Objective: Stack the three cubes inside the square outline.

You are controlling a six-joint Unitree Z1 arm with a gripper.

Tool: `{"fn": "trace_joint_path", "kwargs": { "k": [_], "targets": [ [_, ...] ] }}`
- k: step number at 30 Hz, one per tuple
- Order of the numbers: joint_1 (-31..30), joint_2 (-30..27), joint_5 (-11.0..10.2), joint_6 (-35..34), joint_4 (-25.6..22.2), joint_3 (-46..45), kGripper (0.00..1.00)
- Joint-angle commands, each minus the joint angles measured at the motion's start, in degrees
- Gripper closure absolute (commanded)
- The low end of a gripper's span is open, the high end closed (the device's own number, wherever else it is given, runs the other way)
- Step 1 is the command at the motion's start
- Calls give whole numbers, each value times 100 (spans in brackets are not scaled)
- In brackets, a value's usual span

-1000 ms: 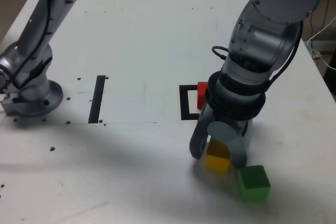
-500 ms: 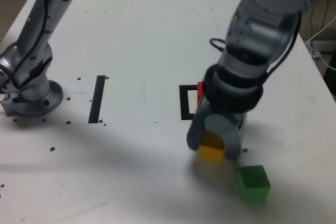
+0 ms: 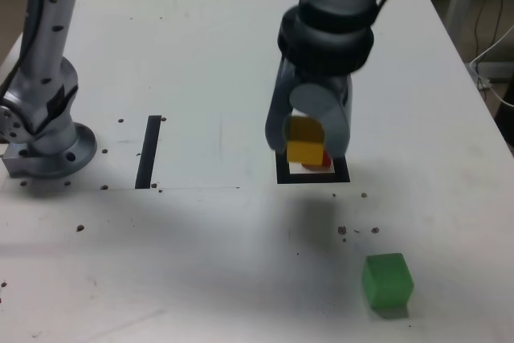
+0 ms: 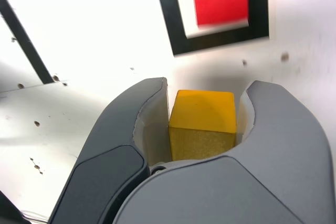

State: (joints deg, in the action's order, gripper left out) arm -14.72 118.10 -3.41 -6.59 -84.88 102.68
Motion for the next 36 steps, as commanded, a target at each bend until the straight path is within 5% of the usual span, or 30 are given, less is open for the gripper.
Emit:
{"fn": "trace_joint_path", "kwargs": {
  "k": [1, 13, 26, 36],
  "targets": [
    [182, -103, -23, 53, -3, -66, 73],
    [998, -120, 0, 333, 121, -173, 73],
    [1101, 259, 360, 363, 180, 33, 73],
    [1107, 370, 431, 360, 175, 83, 73]
  ]
}}
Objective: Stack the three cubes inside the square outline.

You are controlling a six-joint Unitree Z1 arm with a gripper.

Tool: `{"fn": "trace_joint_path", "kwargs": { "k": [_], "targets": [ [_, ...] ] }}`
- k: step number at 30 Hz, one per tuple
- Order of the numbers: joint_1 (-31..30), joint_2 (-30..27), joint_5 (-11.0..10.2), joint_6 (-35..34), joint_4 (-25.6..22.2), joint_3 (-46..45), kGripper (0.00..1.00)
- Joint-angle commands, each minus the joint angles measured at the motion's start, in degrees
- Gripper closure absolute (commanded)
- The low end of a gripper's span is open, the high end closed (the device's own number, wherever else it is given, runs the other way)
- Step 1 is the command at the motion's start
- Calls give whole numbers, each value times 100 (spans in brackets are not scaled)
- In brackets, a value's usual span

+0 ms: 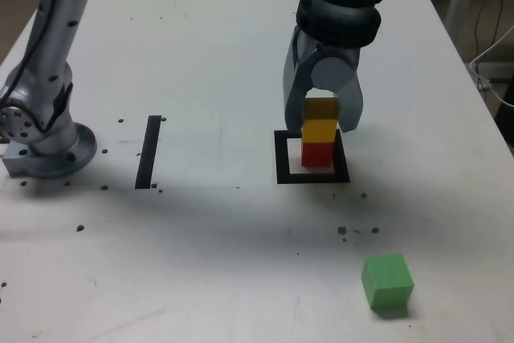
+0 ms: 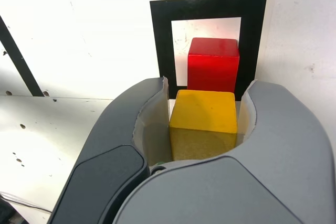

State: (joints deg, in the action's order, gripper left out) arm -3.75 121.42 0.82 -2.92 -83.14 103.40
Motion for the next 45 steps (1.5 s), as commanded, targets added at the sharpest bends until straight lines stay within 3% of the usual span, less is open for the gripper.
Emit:
{"fn": "trace_joint_path", "kwargs": {
  "k": [1, 31, 34, 38, 41, 45],
  "targets": [
    [15, 46, 8, -7, 3, 9, 73],
    [214, 214, 6, 130, 157, -106, 71],
    [222, 221, 6, 149, 216, -144, 60],
    [226, 225, 6, 198, 306, -204, 28],
    [226, 228, 4, 229, 376, -270, 10],
    [228, 215, -15, 229, 407, -317, 5]
  ]
}}
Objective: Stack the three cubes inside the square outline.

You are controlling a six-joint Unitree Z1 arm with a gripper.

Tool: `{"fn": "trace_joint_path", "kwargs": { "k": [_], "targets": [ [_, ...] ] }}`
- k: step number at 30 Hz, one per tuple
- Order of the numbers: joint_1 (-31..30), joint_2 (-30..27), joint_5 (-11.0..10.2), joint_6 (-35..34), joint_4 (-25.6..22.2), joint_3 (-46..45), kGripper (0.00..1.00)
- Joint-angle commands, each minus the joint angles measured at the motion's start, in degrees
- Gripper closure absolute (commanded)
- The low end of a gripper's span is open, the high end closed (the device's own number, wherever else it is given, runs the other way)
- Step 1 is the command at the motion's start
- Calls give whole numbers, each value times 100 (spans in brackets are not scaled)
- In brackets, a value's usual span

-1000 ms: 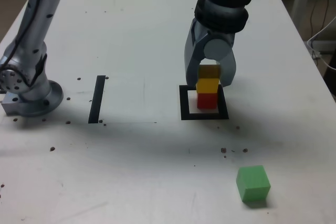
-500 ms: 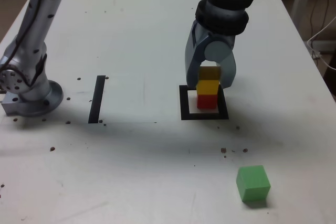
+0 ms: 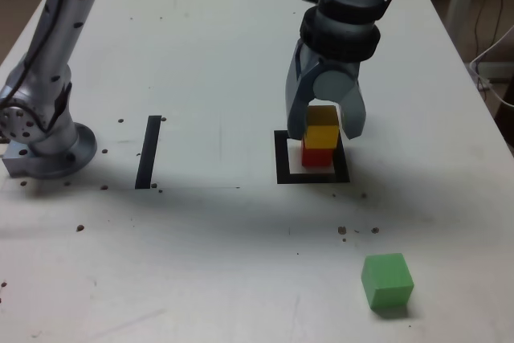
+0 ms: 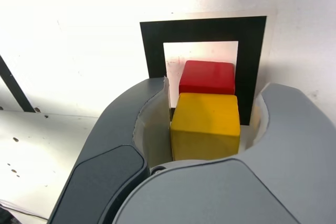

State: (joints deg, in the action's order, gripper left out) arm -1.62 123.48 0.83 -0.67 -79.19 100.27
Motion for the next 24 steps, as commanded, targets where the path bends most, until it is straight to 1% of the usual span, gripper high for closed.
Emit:
{"fn": "trace_joint_path", "kwargs": {
  "k": [1, 5, 12, 16, 20, 24],
  "targets": [
    [16, -6, -30, 3, 13, -9, 4],
    [17, -137, -163, -31, 17, -56, 1],
    [-75, -585, -597, -208, -12, -212, 1],
    [-311, -727, -756, -258, -133, -47, 1],
    [-671, -658, -822, -289, -400, 341, 1],
    [-1079, -477, -813, -302, -747, 834, 1]
  ]
}}
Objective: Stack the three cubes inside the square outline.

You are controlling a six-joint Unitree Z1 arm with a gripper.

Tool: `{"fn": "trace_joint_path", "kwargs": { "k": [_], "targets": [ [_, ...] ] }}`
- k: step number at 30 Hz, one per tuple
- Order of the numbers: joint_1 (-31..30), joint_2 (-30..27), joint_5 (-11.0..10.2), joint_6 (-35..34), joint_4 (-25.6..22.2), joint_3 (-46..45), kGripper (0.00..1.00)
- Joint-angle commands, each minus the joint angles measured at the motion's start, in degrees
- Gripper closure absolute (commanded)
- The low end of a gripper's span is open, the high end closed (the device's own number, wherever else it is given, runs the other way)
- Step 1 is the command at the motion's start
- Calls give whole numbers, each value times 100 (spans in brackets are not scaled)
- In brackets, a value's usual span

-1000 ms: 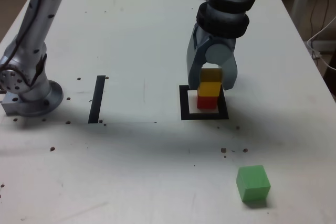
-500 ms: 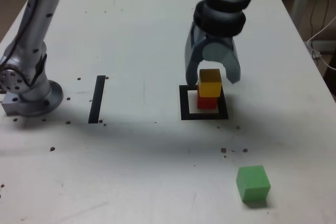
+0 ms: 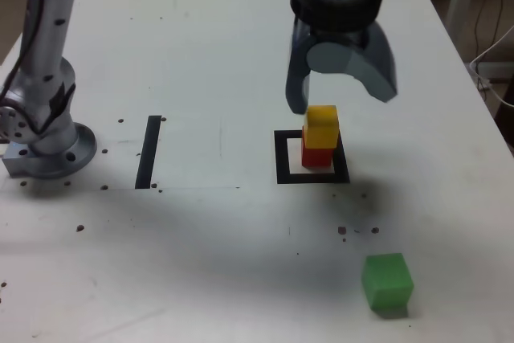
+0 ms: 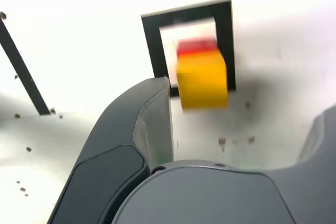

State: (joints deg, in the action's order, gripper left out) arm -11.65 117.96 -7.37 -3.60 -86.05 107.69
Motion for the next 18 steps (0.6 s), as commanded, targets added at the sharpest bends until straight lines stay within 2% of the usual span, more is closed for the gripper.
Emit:
{"fn": "trace_joint_path", "kwargs": {
  "k": [1, 11, 18],
  "targets": [
    [-181, 120, 13, -9, -141, 212, 1],
    [-1085, 494, 154, -226, -470, 854, 1],
    [-1342, 872, 463, -738, -492, 1049, 1]
  ]
}}
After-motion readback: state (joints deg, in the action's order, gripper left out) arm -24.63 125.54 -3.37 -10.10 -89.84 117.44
